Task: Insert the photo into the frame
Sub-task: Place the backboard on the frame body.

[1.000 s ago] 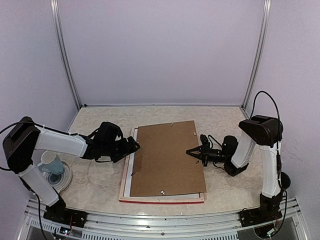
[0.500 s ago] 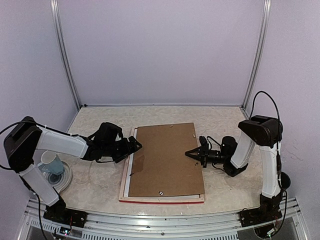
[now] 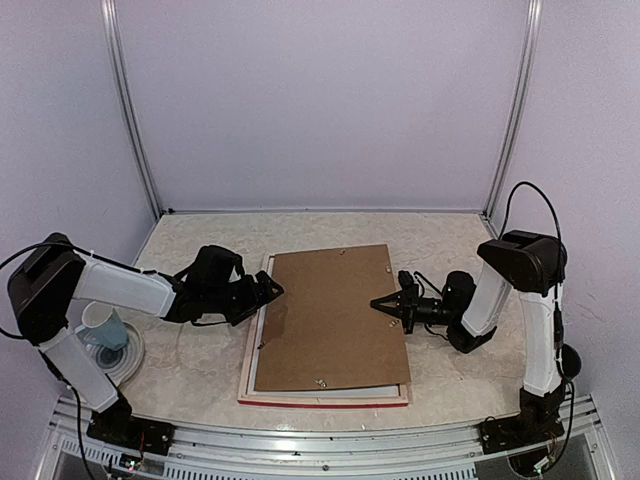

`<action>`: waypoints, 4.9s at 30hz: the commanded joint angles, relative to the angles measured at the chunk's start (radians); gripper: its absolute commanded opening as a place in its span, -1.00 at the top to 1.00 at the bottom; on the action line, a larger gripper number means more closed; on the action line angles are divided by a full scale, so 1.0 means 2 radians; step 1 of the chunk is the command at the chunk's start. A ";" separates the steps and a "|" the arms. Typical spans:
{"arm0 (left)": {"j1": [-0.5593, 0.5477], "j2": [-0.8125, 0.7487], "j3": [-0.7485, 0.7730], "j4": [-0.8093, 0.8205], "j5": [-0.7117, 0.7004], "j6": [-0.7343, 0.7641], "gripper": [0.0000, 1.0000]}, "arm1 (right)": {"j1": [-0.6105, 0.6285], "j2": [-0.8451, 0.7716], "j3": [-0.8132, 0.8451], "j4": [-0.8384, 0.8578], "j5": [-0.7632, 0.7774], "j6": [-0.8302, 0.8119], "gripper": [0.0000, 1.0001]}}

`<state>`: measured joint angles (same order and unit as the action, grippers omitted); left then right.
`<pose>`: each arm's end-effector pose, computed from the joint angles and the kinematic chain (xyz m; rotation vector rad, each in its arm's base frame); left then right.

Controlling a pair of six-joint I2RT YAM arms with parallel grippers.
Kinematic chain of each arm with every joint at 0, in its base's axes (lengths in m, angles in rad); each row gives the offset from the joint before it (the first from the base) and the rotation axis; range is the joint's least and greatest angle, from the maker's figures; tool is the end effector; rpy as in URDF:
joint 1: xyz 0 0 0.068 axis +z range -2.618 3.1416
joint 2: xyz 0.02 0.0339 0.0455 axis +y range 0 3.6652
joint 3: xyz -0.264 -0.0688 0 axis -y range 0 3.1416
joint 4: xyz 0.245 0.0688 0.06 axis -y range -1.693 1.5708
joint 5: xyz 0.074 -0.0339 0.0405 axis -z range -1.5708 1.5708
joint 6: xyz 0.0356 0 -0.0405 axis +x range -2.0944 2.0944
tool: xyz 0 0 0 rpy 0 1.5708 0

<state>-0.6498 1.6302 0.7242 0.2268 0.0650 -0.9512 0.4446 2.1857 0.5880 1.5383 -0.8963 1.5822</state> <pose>0.2528 -0.1950 0.1524 -0.3260 2.3973 -0.8845 0.2785 0.1635 0.0769 0.3117 2.1582 2.0935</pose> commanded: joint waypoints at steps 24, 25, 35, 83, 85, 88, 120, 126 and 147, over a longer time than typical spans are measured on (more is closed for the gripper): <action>0.012 0.004 -0.033 0.010 -0.004 -0.009 -0.90 | 0.009 -0.047 -0.023 -0.056 0.008 -0.071 0.95; 0.012 0.005 -0.034 0.011 -0.002 -0.010 -0.90 | 0.009 -0.046 -0.022 -0.058 0.008 -0.073 0.94; 0.010 0.014 -0.038 0.026 0.012 -0.013 -0.90 | 0.017 -0.043 -0.007 -0.086 0.014 -0.082 0.83; 0.009 0.034 -0.043 0.052 0.034 -0.020 -0.89 | 0.057 -0.172 0.125 -0.589 0.113 -0.324 -0.03; 0.009 0.034 -0.043 0.052 0.034 -0.020 -0.89 | 0.064 -0.168 0.128 -0.589 0.114 -0.322 -0.06; 0.009 0.032 -0.044 0.050 0.033 -0.019 -0.89 | 0.070 -0.166 0.129 -0.592 0.118 -0.318 -0.15; 0.015 0.036 -0.063 0.076 0.041 -0.025 -0.89 | 0.136 -0.204 0.272 -0.900 0.312 -0.375 -0.98; 0.016 0.035 -0.065 0.078 0.041 -0.025 -0.89 | 0.154 -0.200 0.297 -0.941 0.346 -0.377 -0.99; 0.018 0.031 -0.075 0.085 0.043 -0.031 -0.89 | 0.167 -0.209 0.328 -1.015 0.392 -0.408 -0.98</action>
<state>-0.6186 1.6691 0.6163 0.5209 0.1326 -0.9974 0.7639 1.8069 1.2091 -0.4633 -0.1368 0.7963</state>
